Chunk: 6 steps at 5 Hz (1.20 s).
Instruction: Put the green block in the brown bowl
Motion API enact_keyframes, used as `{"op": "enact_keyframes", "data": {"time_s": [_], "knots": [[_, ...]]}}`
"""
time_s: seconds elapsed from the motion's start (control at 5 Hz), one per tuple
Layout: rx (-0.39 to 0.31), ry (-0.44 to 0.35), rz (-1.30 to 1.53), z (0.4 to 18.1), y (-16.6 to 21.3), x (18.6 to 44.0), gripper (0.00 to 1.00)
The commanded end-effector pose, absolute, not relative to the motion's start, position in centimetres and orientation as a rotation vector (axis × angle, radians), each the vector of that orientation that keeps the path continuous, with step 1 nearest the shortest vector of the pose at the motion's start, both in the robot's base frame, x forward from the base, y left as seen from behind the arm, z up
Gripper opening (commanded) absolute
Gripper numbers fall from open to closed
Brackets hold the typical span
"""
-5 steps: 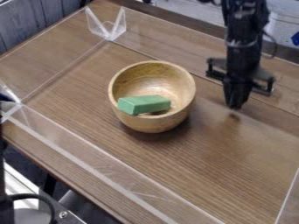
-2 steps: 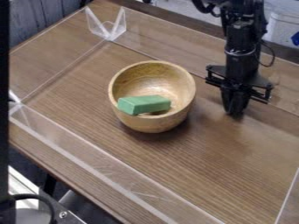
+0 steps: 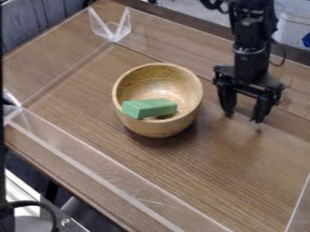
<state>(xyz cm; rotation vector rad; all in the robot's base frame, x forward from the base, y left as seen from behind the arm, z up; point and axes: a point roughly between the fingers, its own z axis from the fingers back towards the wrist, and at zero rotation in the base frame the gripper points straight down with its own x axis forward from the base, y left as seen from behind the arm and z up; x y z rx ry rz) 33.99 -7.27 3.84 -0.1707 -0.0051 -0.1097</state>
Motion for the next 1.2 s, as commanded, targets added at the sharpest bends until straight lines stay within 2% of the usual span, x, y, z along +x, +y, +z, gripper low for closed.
{"op": "enact_keyframes", "data": {"time_s": [0.0,0.2,0.4,0.6,1.0], "knots": [[-0.186,-0.151,-0.108,9.9,-7.1,34.9,1.0],[-0.182,-0.225,-0.105,14.1,-6.6,34.7,1.0],[-0.178,-0.272,-0.098,16.6,-5.8,34.5,1.0],[-0.169,-0.272,-0.09,16.6,-4.9,33.8,1.0],[-0.144,-0.224,-0.093,14.2,-4.9,34.4,1.0]]}}
